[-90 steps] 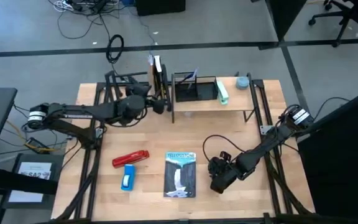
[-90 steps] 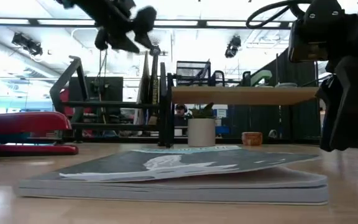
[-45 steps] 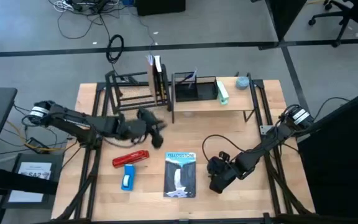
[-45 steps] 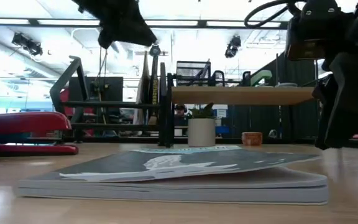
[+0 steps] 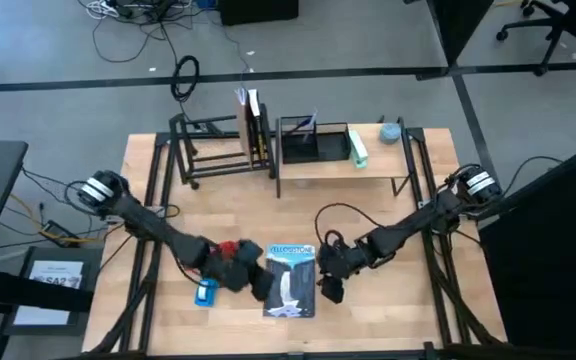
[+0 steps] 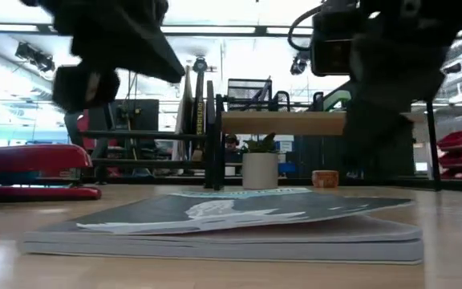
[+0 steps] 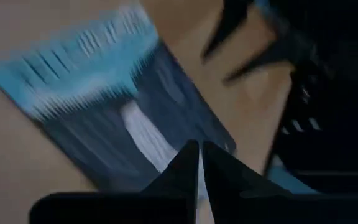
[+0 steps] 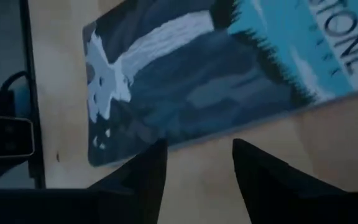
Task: Stock shelves
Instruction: Put the blue book on the black bookshelf
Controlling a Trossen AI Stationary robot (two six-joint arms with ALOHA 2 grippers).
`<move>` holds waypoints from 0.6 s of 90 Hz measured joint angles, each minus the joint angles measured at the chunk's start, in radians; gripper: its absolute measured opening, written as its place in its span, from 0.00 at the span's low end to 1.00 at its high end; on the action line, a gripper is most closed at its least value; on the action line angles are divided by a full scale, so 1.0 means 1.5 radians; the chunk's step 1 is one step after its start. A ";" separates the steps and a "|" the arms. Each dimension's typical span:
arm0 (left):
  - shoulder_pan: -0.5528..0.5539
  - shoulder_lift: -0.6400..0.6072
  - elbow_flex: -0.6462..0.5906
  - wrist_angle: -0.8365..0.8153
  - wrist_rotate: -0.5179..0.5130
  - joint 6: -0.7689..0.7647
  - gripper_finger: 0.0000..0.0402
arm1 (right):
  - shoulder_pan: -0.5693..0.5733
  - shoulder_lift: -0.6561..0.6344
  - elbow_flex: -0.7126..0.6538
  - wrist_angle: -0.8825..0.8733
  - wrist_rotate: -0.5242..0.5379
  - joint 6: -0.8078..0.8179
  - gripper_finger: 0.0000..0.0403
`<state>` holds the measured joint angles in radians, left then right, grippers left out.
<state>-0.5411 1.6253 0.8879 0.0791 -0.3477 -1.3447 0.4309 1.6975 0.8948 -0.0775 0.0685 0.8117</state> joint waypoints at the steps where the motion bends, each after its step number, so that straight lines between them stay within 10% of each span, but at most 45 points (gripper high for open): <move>1: -0.001 0.006 0.000 0.008 0.004 -0.004 0.02 | -0.002 0.002 0.000 0.001 -0.004 -0.002 0.39; 33: -0.007 0.095 0.000 0.159 0.100 -0.102 0.32 | -0.019 0.079 0.001 0.056 -0.056 -0.020 0.39; 54: 0.006 0.100 0.000 0.194 -0.018 -0.119 0.49 | -0.017 0.091 0.001 0.084 -0.069 -0.051 0.39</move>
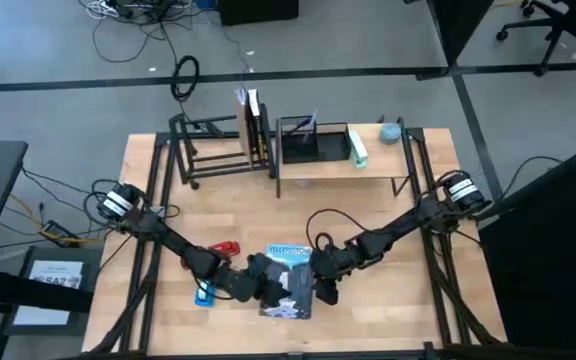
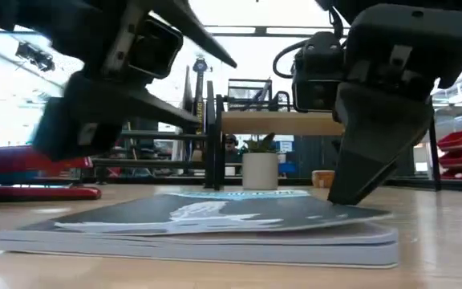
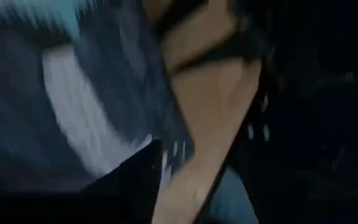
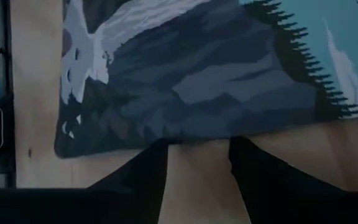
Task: Stock shelves
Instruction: Put the blue book on the black bookshelf
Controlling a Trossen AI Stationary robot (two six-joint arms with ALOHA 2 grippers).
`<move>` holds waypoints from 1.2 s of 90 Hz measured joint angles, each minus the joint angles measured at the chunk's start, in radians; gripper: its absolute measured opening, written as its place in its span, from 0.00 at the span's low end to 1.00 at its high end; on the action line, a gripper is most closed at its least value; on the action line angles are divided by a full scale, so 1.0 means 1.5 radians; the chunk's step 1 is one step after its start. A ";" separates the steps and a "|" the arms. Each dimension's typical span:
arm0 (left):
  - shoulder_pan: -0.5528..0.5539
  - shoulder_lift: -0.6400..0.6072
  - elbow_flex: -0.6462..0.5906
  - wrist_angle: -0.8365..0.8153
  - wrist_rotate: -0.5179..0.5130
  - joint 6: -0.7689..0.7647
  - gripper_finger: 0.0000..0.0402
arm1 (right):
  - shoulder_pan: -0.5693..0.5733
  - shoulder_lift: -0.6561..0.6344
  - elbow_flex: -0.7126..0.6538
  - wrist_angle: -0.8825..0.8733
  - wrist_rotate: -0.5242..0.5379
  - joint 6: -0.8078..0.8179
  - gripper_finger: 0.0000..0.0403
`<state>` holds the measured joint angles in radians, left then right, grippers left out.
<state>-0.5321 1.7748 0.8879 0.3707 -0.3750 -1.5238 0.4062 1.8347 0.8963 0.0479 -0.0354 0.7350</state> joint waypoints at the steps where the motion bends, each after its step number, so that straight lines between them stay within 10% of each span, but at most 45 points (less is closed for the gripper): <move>1: 0.003 0.000 0.000 0.001 0.003 0.001 0.49 | 0.000 0.000 0.000 0.000 0.000 -0.001 0.39; 13: 0.028 -0.009 0.035 -0.093 0.094 0.022 0.48 | 0.005 0.001 0.000 0.003 -0.002 -0.014 0.39; 24: 0.034 -0.009 0.144 -0.416 0.186 0.054 0.45 | 0.006 0.001 0.000 0.003 -0.003 -0.021 0.39; 40: 0.036 -0.004 0.275 -0.773 0.150 0.056 0.44 | 0.007 0.001 0.000 0.001 -0.005 -0.023 0.39; 108: 0.039 0.040 0.031 -0.281 0.178 -0.091 0.59 | -0.006 0.002 -0.001 0.000 -0.015 -0.042 0.38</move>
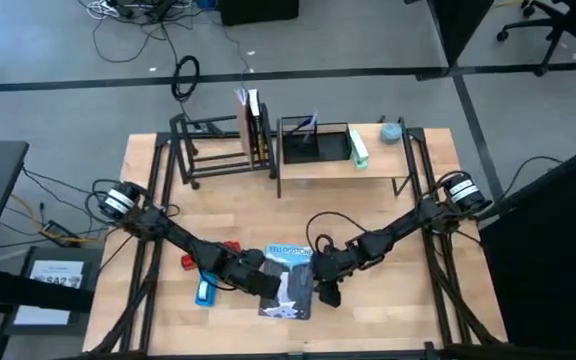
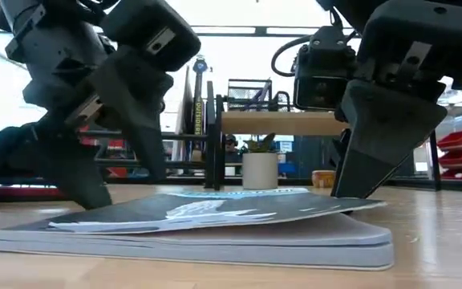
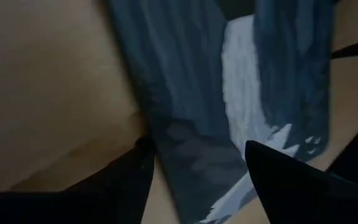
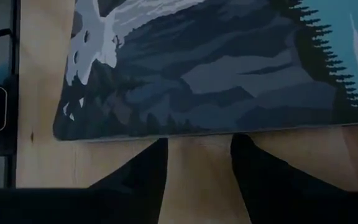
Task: Stock shelves
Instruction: Put the blue book on the black bookshelf
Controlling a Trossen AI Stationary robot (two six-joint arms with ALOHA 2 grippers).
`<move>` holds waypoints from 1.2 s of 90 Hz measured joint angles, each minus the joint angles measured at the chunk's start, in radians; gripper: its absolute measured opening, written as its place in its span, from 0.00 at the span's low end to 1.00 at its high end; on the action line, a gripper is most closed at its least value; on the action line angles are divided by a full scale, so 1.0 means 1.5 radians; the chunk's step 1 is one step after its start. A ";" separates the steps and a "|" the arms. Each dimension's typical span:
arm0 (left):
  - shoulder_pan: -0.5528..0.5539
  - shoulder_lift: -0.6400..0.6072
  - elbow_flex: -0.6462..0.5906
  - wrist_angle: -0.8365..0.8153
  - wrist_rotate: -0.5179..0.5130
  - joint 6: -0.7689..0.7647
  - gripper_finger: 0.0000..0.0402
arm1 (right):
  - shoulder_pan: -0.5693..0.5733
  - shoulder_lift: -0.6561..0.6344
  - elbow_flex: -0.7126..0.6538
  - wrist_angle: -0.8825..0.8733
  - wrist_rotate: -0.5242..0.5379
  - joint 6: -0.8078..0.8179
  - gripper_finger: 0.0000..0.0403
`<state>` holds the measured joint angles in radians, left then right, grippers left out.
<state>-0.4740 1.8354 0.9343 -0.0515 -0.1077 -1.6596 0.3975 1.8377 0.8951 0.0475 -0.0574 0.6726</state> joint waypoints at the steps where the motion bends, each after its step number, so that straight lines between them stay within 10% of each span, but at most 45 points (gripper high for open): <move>1: 0.000 0.002 0.000 0.003 -0.001 0.000 0.59 | -0.001 0.000 0.000 0.000 0.000 -0.001 0.38; 108: -0.030 0.023 -0.004 0.148 -0.089 0.071 0.41 | -0.008 -0.009 -0.001 -0.035 -0.093 -0.112 0.32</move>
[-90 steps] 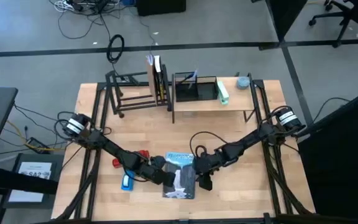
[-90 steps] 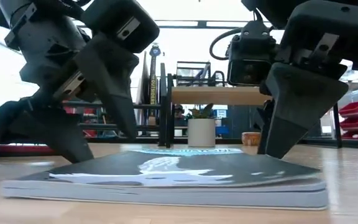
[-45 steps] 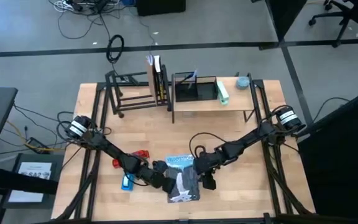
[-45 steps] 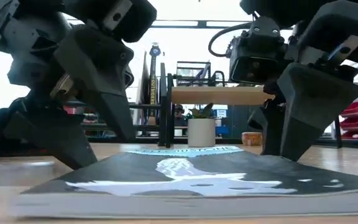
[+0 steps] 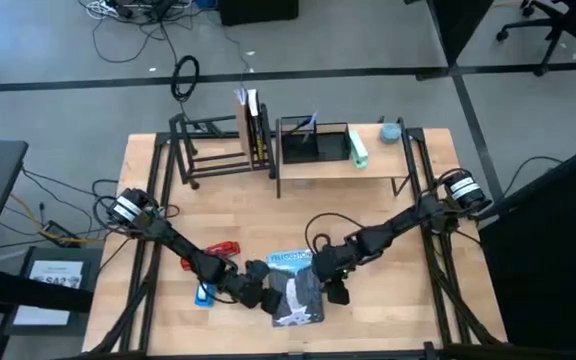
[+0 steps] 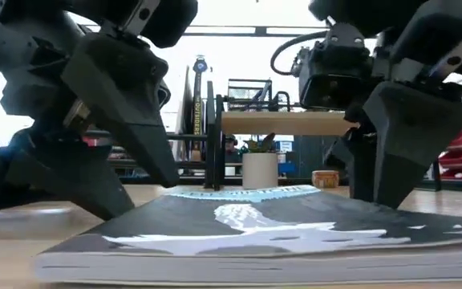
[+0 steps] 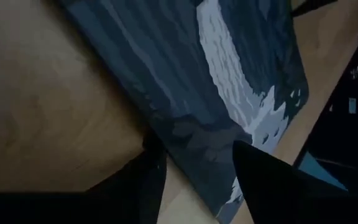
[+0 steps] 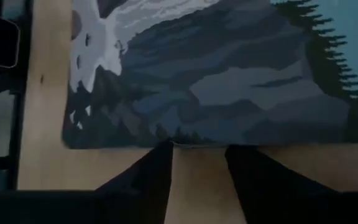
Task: Stock shelves
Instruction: Put the blue book on the black bookshelf
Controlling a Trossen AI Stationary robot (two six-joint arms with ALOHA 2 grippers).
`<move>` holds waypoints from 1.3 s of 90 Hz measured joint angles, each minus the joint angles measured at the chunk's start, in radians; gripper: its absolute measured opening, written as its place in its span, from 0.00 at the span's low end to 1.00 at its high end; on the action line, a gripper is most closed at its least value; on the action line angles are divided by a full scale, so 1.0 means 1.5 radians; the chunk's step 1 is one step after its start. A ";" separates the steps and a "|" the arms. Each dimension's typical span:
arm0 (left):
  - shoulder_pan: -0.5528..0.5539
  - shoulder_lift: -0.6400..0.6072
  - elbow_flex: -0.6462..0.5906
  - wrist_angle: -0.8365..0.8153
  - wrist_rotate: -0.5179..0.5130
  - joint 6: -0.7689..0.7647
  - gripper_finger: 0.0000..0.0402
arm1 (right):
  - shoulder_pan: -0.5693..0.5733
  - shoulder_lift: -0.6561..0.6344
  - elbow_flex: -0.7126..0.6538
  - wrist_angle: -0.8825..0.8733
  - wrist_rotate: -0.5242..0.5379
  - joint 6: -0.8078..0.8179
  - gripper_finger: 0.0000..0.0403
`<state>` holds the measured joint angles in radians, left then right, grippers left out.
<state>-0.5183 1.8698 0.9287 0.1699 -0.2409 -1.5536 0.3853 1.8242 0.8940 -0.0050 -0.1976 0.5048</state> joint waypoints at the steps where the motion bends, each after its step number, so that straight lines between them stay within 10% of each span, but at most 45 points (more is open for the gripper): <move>1: 0.000 0.000 0.000 0.000 -0.002 0.000 0.41 | 0.001 -0.001 0.000 0.000 0.005 0.002 0.32; 40: 0.003 -0.001 0.004 0.121 -0.156 0.065 0.41 | -0.002 -0.016 0.001 -0.019 0.072 0.027 0.30; 117: 0.002 -0.007 0.002 0.056 -0.007 0.044 0.39 | 0.008 -0.019 0.002 -0.062 0.071 0.028 0.30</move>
<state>-0.5156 1.8595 0.9319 0.2546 -0.2512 -1.4881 0.3978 1.7950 0.8967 -0.0983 -0.0914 0.5461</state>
